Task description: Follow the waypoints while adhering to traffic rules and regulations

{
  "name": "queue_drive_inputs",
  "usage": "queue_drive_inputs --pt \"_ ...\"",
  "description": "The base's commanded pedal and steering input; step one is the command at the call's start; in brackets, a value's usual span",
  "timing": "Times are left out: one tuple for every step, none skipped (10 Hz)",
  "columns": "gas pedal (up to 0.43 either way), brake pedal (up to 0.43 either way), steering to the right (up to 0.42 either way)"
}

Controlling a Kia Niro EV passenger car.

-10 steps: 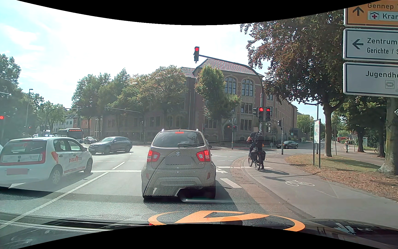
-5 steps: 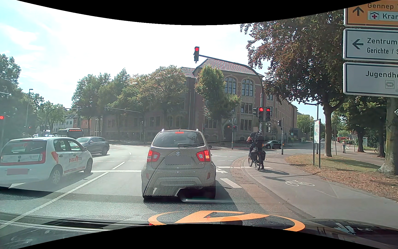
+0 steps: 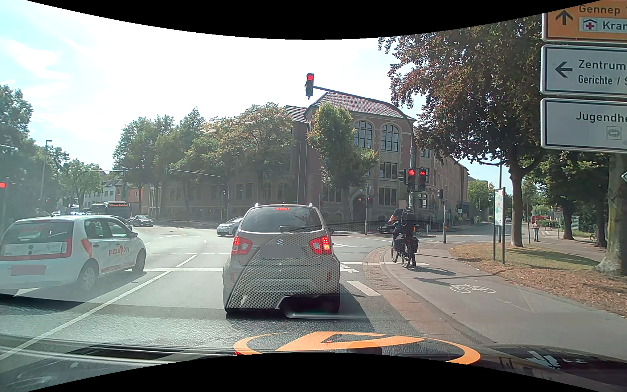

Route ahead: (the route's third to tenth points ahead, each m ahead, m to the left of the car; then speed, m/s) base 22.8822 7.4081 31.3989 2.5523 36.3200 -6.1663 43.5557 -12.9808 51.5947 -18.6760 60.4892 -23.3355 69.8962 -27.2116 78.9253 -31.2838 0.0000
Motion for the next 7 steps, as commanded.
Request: queue_drive_inputs --pt "0.000 0.171 -0.047" --pt "0.000 0.177 -0.047" --pt "0.000 0.177 -0.047" --pt "0.000 0.171 -0.047" --pt "0.000 0.171 -0.047" --pt "0.000 0.171 -0.047" --pt "0.000 0.177 -0.047"
